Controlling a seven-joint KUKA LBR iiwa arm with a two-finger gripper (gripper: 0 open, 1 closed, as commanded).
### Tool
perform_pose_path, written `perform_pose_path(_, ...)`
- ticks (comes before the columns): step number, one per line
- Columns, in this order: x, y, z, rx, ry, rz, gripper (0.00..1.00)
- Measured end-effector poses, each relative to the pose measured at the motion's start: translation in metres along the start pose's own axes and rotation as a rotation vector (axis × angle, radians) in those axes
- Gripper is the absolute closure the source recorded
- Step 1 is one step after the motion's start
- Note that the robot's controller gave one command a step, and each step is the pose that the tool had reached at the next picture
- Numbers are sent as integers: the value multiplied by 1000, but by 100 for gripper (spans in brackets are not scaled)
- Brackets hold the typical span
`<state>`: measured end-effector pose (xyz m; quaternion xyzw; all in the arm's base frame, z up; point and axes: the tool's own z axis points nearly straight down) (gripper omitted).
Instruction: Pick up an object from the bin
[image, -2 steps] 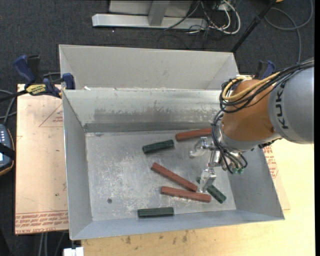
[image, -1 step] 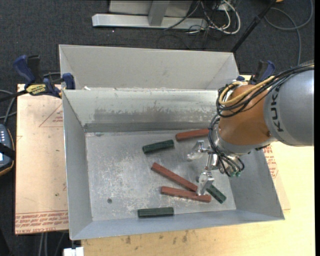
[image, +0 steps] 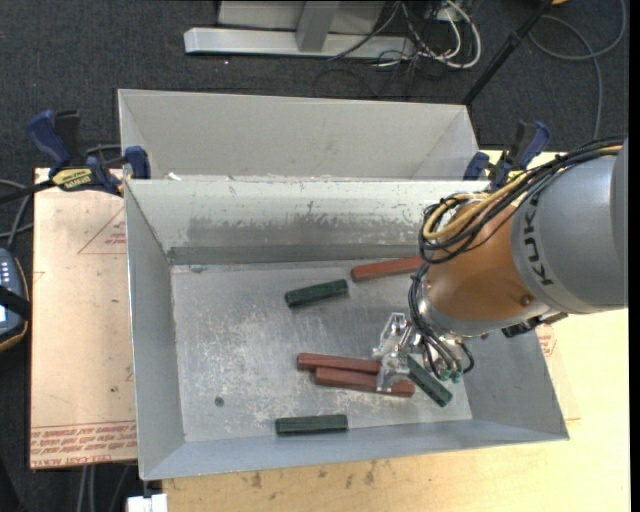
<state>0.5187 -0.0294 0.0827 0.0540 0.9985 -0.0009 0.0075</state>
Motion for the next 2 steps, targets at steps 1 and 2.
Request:
perform_pose_path(1, 0, 0, 0, 0, -1, 0, 100)
perform_pose_path(2, -8, 18, -140, -2, 11, -8, 100)
